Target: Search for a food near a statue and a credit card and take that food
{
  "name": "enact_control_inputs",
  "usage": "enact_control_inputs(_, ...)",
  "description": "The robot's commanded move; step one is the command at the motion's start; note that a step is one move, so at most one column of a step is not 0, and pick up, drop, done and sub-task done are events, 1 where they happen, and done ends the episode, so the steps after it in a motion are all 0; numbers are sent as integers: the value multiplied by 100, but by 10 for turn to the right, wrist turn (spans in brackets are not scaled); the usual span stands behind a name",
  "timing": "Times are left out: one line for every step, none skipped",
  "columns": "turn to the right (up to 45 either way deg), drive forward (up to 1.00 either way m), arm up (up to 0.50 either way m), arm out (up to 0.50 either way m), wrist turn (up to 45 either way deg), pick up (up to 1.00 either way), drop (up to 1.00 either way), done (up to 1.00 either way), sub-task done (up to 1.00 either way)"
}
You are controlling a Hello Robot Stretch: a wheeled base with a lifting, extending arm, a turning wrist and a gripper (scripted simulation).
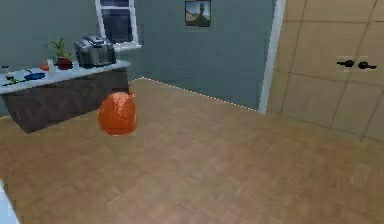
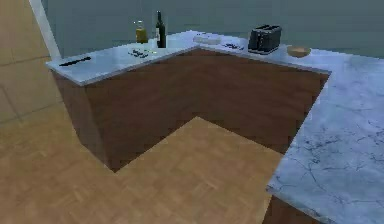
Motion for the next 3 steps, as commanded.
enact_control_inputs(270,0,0,0,0,0,0,0,0)
enact_control_inputs(0,25,0,0,0,0,0,0,0)
enact_control_inputs(-420,0,0,0,0,0,0,0,0)
